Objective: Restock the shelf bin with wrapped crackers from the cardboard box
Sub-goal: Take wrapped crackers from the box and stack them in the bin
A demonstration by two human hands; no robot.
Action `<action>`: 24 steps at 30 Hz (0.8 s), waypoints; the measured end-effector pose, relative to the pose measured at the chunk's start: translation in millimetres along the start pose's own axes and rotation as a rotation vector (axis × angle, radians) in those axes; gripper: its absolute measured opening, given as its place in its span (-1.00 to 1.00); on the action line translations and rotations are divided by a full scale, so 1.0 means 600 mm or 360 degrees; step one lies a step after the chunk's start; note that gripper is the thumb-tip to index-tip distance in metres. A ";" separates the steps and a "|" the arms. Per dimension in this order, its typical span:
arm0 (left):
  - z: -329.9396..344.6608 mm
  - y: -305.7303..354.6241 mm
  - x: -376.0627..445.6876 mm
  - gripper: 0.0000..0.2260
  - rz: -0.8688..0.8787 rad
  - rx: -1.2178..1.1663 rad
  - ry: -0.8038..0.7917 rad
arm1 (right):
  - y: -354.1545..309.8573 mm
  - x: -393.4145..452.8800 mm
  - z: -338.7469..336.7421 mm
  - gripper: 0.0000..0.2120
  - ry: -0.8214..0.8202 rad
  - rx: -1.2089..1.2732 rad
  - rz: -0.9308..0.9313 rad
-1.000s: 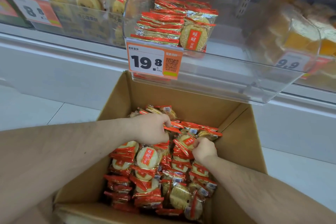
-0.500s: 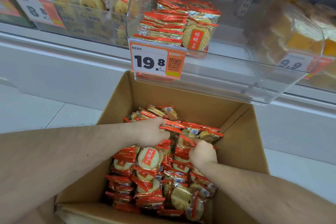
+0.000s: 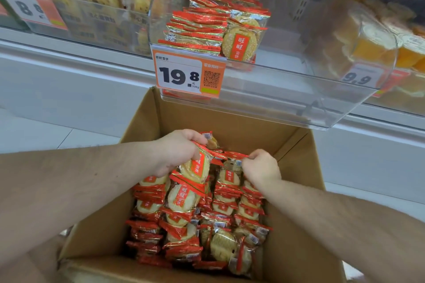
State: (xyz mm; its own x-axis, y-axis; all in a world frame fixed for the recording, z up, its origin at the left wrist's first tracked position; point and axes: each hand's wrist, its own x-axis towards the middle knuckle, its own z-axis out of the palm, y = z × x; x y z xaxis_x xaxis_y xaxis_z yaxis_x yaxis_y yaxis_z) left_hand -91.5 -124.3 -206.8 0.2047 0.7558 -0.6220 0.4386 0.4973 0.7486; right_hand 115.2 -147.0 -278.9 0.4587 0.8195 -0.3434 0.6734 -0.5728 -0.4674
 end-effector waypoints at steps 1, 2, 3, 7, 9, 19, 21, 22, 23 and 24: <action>-0.002 -0.003 -0.002 -0.63 0.0019 0.0036 0.0000 | 0.011 0.037 0.005 -0.69 -0.0031 -0.0069 0.0126; -0.004 -0.005 -0.003 -0.63 0.0035 0.0078 -0.0001 | 0.024 0.070 0.013 -0.61 -0.0064 -0.0086 0.0227; -0.005 -0.007 -0.005 -0.63 0.0045 0.0133 0.0004 | 0.034 0.091 0.021 -0.55 -0.0105 -0.0074 0.0311; -0.011 -0.012 -0.001 -0.66 0.0053 0.0226 0.0030 | 0.068 0.117 0.051 -0.77 -0.0309 -0.0047 0.0335; -0.013 -0.012 0.000 -0.67 0.0044 0.0257 0.0036 | 0.076 0.112 0.050 -0.91 -0.0254 -0.0415 0.0184; 0.000 -0.003 -0.009 -0.81 0.0046 -0.0045 0.0042 | 0.012 -0.056 -0.045 -0.89 0.0143 -0.0751 -0.1040; 0.004 -0.002 -0.020 -0.70 -0.0015 -0.0131 -0.0016 | 0.008 -0.109 -0.072 -0.90 0.0290 -0.0545 -0.1307; 0.006 -0.001 -0.025 -0.61 -0.0037 -0.0199 -0.0074 | 0.006 -0.131 -0.083 -0.89 0.0359 -0.0431 -0.1418; 0.009 0.001 -0.029 -0.54 -0.0046 -0.0292 -0.0153 | 0.002 -0.147 -0.092 -0.87 0.0407 -0.0343 -0.1515; 0.013 0.005 -0.036 -0.48 -0.0048 -0.0387 -0.0247 | -0.003 -0.158 -0.099 -0.84 0.0422 -0.0291 -0.1602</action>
State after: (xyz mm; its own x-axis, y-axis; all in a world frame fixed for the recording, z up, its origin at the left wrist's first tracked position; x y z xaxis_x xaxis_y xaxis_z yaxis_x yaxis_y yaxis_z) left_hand -87.8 -142.6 -192.9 0.3345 0.6743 -0.6583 0.2278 0.6200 0.7508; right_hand 105.1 -222.7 -197.2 -0.2628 0.9053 0.3336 0.8806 0.3664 -0.3005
